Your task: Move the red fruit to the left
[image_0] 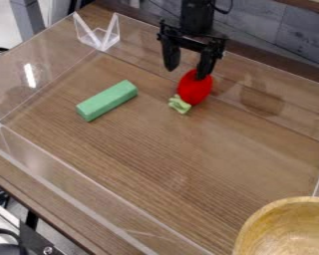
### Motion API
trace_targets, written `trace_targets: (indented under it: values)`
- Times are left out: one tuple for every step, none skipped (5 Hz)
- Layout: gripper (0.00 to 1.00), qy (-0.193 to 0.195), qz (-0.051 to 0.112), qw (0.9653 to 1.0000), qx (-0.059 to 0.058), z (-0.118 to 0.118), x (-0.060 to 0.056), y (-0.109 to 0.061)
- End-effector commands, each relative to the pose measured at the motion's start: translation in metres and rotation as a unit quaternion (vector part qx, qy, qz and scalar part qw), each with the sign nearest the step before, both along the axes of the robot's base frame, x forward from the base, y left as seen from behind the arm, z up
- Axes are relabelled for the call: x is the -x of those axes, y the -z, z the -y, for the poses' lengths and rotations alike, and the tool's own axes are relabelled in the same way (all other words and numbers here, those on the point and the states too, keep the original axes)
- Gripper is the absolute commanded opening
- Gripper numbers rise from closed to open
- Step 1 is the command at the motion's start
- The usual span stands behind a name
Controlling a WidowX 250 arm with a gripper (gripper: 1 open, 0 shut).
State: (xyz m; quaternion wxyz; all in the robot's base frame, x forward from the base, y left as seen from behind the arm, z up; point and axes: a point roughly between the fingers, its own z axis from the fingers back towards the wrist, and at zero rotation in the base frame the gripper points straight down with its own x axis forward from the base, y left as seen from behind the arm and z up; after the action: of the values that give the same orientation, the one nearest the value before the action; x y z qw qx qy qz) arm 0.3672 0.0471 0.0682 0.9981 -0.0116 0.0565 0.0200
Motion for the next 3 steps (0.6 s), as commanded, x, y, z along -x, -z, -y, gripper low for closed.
trace_targets:
  values:
    - [0.0,-0.004,0.028,0.9996,-0.006,-0.004,-0.007,-0.014]
    - [0.0,-0.004,0.028,0.9996,-0.006,-0.005,-0.006,-0.013]
    - [0.0,-0.01,0.041,0.9991,0.001,-0.012,-0.003,-0.03]
